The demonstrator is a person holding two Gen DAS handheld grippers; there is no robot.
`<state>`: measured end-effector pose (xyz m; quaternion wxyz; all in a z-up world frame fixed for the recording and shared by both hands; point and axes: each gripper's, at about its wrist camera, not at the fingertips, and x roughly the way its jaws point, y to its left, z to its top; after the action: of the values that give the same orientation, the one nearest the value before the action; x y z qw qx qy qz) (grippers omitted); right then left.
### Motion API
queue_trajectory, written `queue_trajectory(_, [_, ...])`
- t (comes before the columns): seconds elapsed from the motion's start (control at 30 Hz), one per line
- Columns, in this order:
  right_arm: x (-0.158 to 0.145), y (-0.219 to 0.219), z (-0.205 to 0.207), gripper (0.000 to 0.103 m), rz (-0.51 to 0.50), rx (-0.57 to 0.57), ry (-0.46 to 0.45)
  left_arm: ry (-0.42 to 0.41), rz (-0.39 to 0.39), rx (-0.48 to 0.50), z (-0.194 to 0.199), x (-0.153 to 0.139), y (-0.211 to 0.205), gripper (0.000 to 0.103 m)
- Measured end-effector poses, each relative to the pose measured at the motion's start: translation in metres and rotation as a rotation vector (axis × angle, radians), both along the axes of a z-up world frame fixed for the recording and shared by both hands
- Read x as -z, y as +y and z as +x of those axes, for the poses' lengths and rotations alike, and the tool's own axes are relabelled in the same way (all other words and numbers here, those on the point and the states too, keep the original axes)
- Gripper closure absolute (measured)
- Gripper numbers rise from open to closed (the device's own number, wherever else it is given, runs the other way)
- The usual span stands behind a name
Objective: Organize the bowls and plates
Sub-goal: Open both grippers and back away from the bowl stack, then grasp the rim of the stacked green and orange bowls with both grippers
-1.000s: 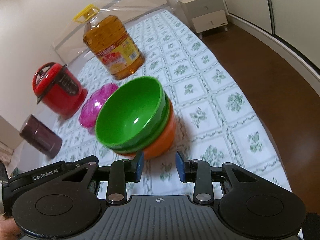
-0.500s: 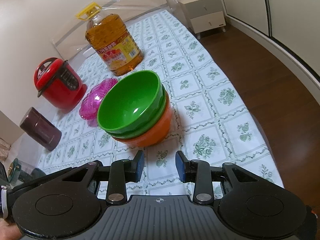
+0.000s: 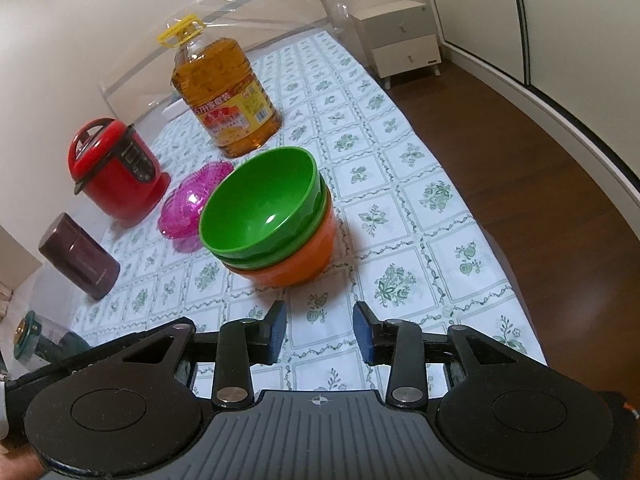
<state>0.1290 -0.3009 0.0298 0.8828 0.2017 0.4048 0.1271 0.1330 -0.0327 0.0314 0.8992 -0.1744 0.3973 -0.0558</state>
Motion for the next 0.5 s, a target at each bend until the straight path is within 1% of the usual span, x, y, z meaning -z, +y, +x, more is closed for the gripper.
queue_trajectory(0.1, [-0.002, -0.002, -0.001, 0.056, 0.017, 0.006, -0.006, -0.006, 0.001, -0.002, 0.001, -0.002, 0.001, 0.050])
queue_trajectory(0.2, [-0.001, -0.004, 0.001, 0.054, 0.028, 0.015, -0.007, -0.008, -0.024, -0.017, 0.007, -0.003, 0.006, 0.050])
queue_trajectory(0.5, [0.006, -0.009, 0.037, 0.053, 0.072, 0.012, 0.010, 0.010, -0.069, -0.054, 0.045, -0.002, 0.017, 0.050])
